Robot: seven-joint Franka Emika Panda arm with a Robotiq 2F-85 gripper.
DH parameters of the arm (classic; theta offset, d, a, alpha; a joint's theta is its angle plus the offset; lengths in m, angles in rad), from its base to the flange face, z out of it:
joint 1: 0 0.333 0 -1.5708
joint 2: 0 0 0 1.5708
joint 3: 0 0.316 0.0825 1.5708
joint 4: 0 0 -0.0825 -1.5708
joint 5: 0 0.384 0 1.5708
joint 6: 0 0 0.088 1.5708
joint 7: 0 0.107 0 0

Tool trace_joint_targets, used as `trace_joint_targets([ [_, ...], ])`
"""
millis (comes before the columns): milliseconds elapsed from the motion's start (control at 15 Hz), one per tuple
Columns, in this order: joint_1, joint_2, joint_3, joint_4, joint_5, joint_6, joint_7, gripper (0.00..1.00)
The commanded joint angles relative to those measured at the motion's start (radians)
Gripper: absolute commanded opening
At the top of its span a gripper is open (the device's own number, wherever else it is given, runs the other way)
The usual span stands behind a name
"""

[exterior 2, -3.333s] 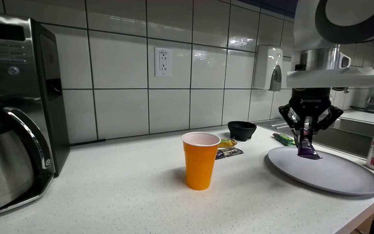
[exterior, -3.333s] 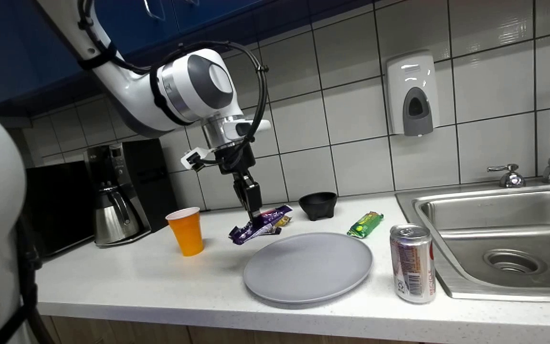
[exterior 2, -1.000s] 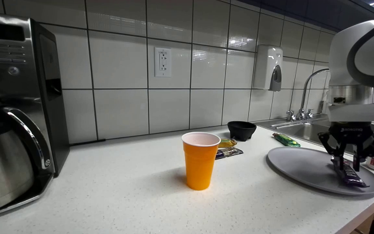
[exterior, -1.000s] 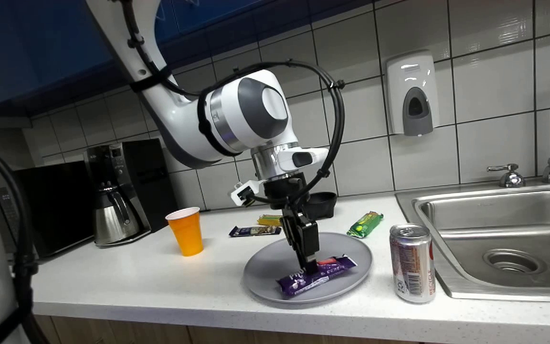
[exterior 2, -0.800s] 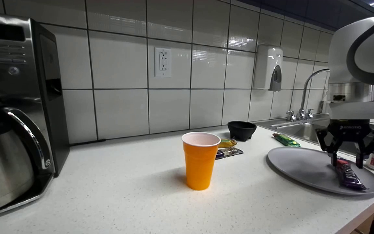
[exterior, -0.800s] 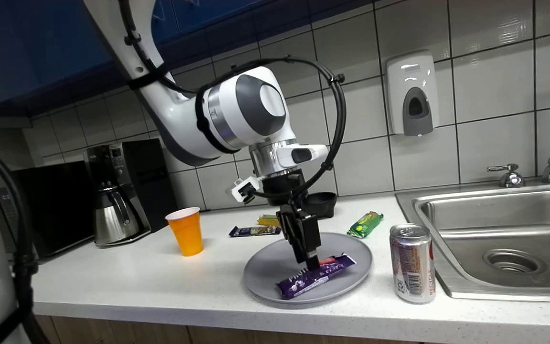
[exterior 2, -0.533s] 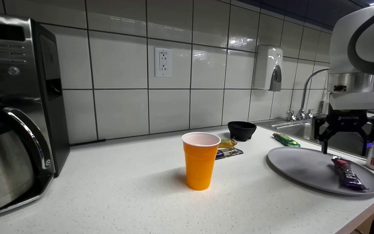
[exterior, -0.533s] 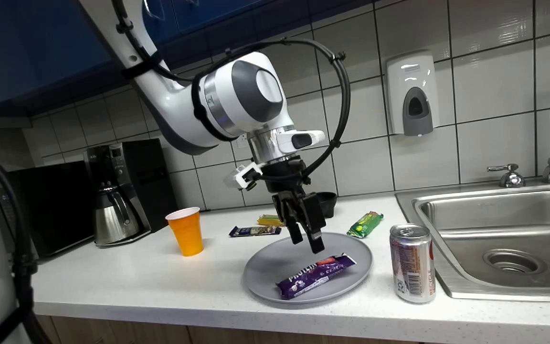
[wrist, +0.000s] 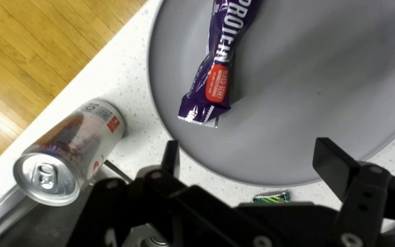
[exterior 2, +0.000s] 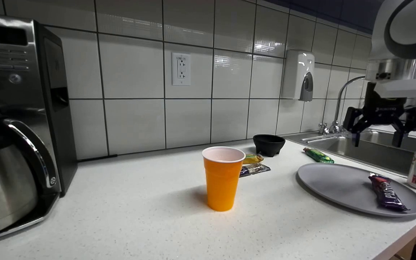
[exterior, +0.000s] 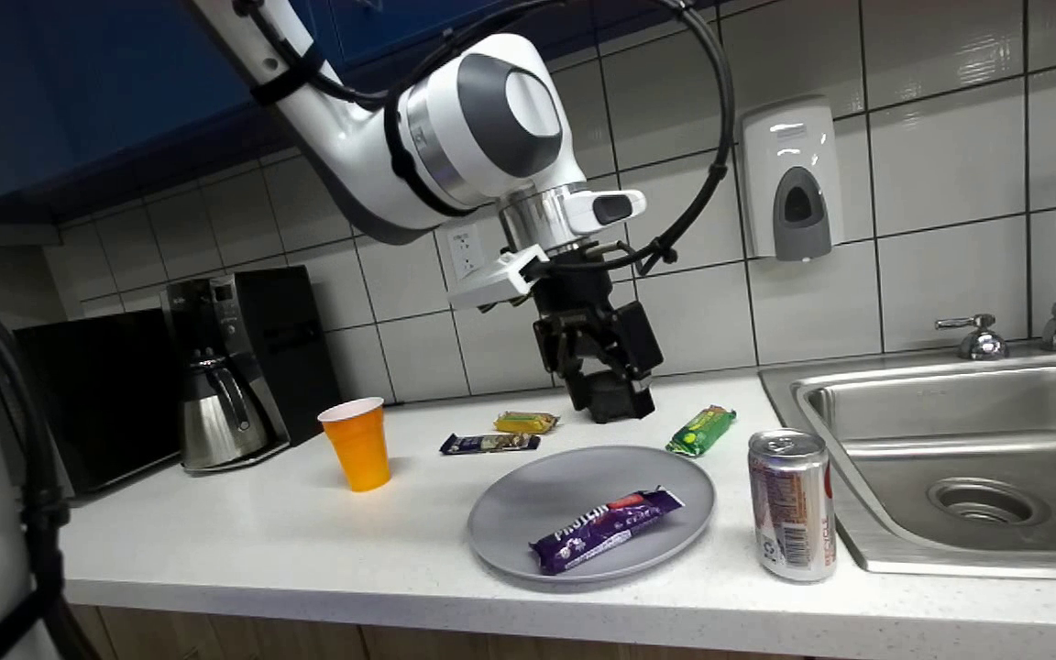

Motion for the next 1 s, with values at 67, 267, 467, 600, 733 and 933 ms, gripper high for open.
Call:
trace_joint_targets([
  [67,-0.016,0.001,0.011,0.005,0.011,-0.002,-0.018,1.00],
  [267,-0.014,0.007,0.013,0.003,0.010,-0.001,-0.017,1.00],
  [467,-0.014,0.008,0.013,0.003,0.010,-0.001,-0.017,1.00],
  [600,-0.014,0.008,0.013,0.003,0.010,-0.001,-0.017,1.00],
  [733,-0.010,0.017,0.004,0.012,0.023,0.005,-0.067,1.00],
  [933,-0.003,0.031,-0.012,0.028,0.068,0.005,-0.154,1.00],
])
